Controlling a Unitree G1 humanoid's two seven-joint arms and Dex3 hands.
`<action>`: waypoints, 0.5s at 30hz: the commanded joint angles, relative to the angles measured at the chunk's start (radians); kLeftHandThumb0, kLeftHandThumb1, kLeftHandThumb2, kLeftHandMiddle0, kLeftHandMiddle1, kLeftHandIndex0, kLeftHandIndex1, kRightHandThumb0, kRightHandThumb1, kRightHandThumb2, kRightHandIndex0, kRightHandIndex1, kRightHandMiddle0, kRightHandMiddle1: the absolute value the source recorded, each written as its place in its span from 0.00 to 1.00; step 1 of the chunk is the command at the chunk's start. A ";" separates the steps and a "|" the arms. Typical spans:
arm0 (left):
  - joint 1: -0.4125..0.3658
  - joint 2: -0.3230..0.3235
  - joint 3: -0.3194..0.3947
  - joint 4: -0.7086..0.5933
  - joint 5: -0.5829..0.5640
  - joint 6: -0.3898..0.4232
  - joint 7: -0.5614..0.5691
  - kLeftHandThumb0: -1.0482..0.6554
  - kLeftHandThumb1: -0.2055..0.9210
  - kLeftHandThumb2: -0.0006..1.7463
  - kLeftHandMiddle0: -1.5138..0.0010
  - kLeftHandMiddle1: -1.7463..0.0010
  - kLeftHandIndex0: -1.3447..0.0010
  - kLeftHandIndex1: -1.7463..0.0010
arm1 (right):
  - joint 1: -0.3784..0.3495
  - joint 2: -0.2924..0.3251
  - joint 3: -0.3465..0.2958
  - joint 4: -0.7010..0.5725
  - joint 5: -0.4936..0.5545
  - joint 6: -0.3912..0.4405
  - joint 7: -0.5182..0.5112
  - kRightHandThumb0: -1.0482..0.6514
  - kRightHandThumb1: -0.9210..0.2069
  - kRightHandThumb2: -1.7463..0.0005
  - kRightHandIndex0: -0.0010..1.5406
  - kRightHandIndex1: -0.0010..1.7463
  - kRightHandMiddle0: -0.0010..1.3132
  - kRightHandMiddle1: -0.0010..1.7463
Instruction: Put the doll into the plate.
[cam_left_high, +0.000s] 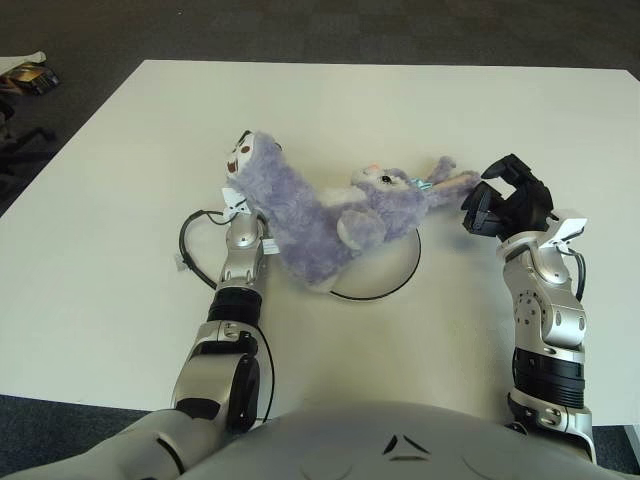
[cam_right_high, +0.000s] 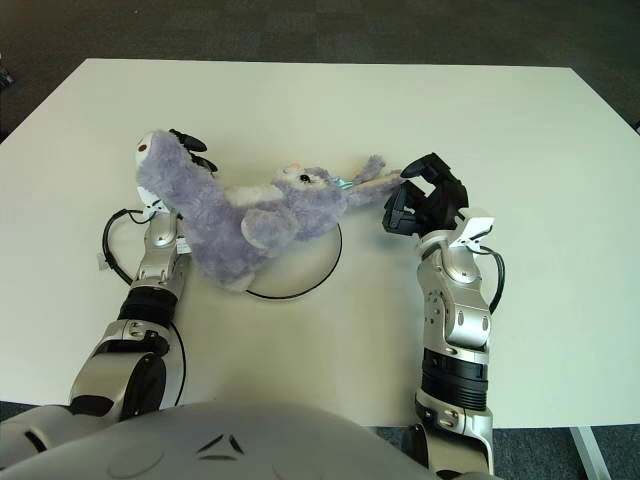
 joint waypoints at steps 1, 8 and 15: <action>0.063 -0.008 0.001 0.035 0.002 0.000 0.003 0.61 0.31 0.87 0.59 0.00 0.54 0.00 | 0.016 -0.028 0.027 0.022 -0.020 0.002 0.039 0.62 0.88 0.00 0.59 0.98 0.51 1.00; 0.066 -0.003 -0.005 0.031 0.000 -0.003 -0.012 0.61 0.31 0.87 0.59 0.00 0.54 0.00 | -0.005 -0.038 0.075 0.107 -0.074 -0.017 0.057 0.62 0.88 0.00 0.60 0.97 0.51 1.00; 0.069 -0.005 -0.004 0.025 -0.011 0.003 -0.024 0.61 0.31 0.87 0.59 0.00 0.54 0.00 | -0.024 -0.029 0.088 0.149 -0.090 -0.038 0.062 0.61 0.87 0.01 0.60 0.97 0.50 1.00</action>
